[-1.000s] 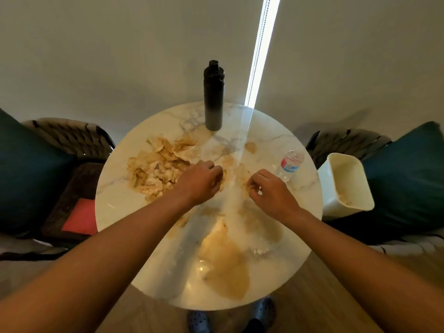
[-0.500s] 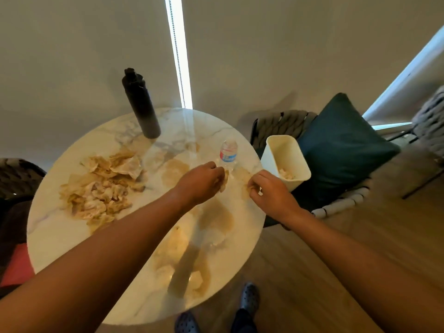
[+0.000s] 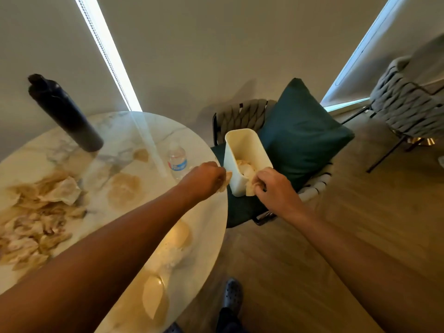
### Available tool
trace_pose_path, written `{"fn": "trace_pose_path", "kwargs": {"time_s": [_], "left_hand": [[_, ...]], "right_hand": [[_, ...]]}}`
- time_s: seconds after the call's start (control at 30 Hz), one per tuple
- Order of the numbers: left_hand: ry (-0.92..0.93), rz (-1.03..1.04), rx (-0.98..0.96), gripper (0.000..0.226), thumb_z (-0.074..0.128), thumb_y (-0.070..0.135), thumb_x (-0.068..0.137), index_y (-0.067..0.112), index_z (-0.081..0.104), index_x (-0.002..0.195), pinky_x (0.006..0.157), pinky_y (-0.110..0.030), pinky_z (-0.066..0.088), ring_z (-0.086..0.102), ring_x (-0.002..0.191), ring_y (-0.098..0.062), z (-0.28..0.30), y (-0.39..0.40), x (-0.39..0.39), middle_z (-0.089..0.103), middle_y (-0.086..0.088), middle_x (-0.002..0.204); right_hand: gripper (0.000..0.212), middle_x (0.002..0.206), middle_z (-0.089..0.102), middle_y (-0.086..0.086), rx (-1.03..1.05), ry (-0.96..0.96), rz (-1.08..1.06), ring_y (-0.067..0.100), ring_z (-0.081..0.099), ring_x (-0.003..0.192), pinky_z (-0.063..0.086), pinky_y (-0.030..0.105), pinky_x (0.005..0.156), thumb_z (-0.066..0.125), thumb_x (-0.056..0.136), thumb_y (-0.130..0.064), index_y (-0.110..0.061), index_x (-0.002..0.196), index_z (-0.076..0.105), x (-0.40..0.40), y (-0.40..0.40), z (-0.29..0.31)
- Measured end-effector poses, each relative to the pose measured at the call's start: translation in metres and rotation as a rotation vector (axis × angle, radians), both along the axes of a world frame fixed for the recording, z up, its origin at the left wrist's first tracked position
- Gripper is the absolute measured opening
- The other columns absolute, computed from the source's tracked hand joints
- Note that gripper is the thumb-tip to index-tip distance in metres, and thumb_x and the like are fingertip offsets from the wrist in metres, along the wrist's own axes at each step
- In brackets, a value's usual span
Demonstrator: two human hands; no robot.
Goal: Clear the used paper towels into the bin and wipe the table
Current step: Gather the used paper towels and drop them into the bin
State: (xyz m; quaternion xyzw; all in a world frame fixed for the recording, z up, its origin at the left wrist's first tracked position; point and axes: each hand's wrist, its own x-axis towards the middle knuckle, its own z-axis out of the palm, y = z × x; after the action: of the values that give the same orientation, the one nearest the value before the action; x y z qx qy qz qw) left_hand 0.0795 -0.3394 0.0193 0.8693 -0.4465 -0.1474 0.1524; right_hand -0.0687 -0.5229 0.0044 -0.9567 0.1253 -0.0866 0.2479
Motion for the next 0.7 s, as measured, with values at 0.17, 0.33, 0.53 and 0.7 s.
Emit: {"fn": "trace_pose_path", "kwargs": {"time_s": [0.17,0.33,0.53,0.7], "left_hand": [[0.087,0.095,-0.065,0.018,0.061,0.025,0.098,0.018,0.069,0.112,0.079,-0.02,0.044,0.06,0.088,-0.013,-0.015,-0.051,0.018,0.064,-0.001,0.104],[0.181,0.22,-0.126,0.019,0.065,0.027,0.096,0.02,0.069,0.113,0.088,-0.025,0.052,0.065,0.089,-0.013,-0.033,-0.099,0.04,0.068,0.001,0.107],[0.276,0.351,-0.151,0.021,0.068,0.027,0.094,0.021,0.07,0.114,0.09,-0.03,0.056,0.068,0.093,-0.015,-0.053,-0.145,0.07,0.069,0.002,0.111],[0.288,0.433,-0.21,0.024,0.065,0.025,0.096,0.022,0.068,0.119,0.081,-0.021,0.048,0.065,0.096,-0.013,-0.071,-0.173,0.087,0.068,0.002,0.117]], "right_hand": [[0.007,0.099,0.058,-0.006,0.013,0.042,-0.035,0.011,0.058,0.089,0.056,0.035,0.084,0.06,0.094,-0.014,-0.018,0.092,0.066,0.016,-0.043,-0.011],[0.007,0.105,0.058,-0.004,0.041,0.082,-0.023,0.011,0.058,0.095,0.051,0.026,0.082,0.059,0.095,-0.014,-0.017,0.095,0.066,0.045,-0.082,-0.027],[0.008,0.102,0.054,-0.008,0.08,0.105,-0.015,0.006,0.055,0.09,0.038,0.01,0.073,0.059,0.096,-0.015,-0.018,0.097,0.066,0.087,-0.117,-0.05],[0.016,0.114,0.055,-0.002,0.12,0.117,-0.026,0.013,0.059,0.1,0.049,0.025,0.084,0.06,0.096,-0.017,-0.018,0.111,0.066,0.112,-0.133,-0.072]]}}
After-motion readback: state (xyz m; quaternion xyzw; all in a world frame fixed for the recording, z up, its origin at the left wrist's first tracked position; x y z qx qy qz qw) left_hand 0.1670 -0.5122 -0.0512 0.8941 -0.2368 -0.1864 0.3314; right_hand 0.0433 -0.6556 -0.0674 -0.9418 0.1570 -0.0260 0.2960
